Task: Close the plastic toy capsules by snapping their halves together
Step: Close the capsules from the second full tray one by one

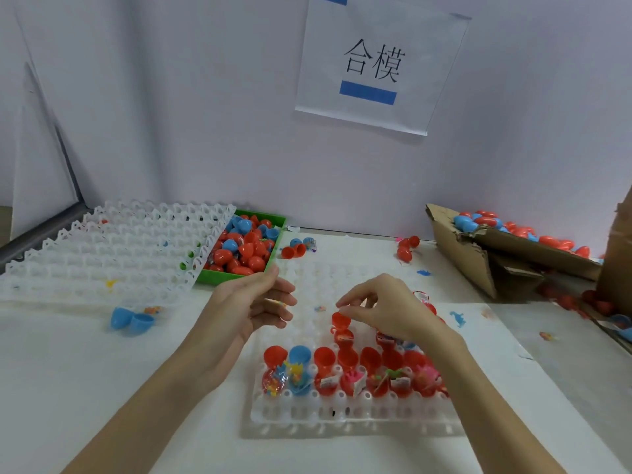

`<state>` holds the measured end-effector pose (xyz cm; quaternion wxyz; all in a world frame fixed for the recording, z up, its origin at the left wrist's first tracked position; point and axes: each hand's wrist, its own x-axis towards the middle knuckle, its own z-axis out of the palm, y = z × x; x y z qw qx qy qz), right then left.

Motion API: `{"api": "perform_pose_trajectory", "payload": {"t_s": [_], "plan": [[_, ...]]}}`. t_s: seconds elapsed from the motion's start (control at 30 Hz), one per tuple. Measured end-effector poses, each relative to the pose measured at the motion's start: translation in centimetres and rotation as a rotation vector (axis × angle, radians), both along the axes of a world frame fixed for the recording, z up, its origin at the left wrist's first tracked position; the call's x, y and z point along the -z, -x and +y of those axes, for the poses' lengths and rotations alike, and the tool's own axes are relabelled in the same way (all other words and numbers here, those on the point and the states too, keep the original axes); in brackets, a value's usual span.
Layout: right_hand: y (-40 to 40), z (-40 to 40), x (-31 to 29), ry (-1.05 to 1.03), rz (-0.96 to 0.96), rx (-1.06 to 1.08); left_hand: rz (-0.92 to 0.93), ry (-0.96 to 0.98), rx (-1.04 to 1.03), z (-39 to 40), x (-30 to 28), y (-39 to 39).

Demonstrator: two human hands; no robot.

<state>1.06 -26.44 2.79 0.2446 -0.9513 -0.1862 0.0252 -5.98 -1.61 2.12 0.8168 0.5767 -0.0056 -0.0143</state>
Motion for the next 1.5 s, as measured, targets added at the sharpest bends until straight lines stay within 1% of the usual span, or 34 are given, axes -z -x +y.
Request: {"api": "perform_pose_trajectory", "payload": {"t_s": [0.1,0.17,0.2,0.23,0.3,0.37,0.47,0.6,0.73,0.8,0.87,0.9,0.97,1.1,1.17,1.3,1.4,1.5], "plan": [[0.1,1.1,0.1,0.085,-0.004,-0.02,0.0,-0.002,0.011,0.1,0.1,-0.1],[0.0,1.3,0.1,0.083,0.001,0.006,-0.017,-0.021,0.02,0.0,0.2,-0.1],[-0.1,1.3,0.0,0.082,-0.01,0.014,-0.04,-0.064,0.018,-0.1,0.2,0.0],[0.0,1.2,-0.3,0.082,-0.004,0.018,-0.072,-0.141,0.003,-0.1,0.3,0.1],[-0.1,1.1,-0.9,0.065,-0.009,0.033,-0.152,-0.354,-0.029,-0.4,0.2,0.4],[-0.2,1.1,-1.6,0.021,-0.035,0.062,-0.231,-0.527,-0.021,-0.7,0.3,0.6],[0.1,1.6,-2.3,-0.057,-0.062,0.065,-0.316,-0.663,0.039,-1.3,0.7,0.9],[1.3,3.0,-2.1,-0.194,-0.034,0.06,-0.324,-0.58,0.044,-1.9,1.0,0.9],[2.5,4.1,-1.2,-0.321,-0.105,0.168,-0.322,-0.487,-0.019,-1.9,0.9,0.8],[3.2,4.3,-1.2,-0.485,-0.083,0.172,-0.333,-0.49,-0.054,-1.6,0.7,0.7],[3.9,4.6,-1.4,-0.683,-0.028,0.119,-0.348,-0.498,-0.074,-1.4,0.5,0.7],[4.2,4.6,-1.4,-0.755,-0.013,0.092,-0.349,-0.488,-0.078,-1.4,0.4,0.7],[4.7,4.7,-1.5,-0.835,-0.029,0.061,-0.337,-0.448,-0.08,-1.3,0.3,0.7],[5.3,4.9,-1.7,-0.931,-0.062,0.028,-0.315,-0.336,-0.075,-1.1,0.1,0.8],[5.6,5.2,-1.8,-0.912,-0.087,-0.004,-0.313,-0.309,-0.071,-1.0,0.0,0.8],[6.0,6.1,-1.2,-0.864,-0.156,-0.001,-0.339,-0.407,-0.095,-1.4,0.2,0.8],[6.2,6.6,-0.8,-0.917,-0.175,0.085,-0.397,-0.494,-0.142,-2.1,0.5,0.9],[6.3,6.7,-0.8,-0.989,-0.138,0.119,-0.454,-0.539,-0.194,-2.8,0.8,1.2]]}}
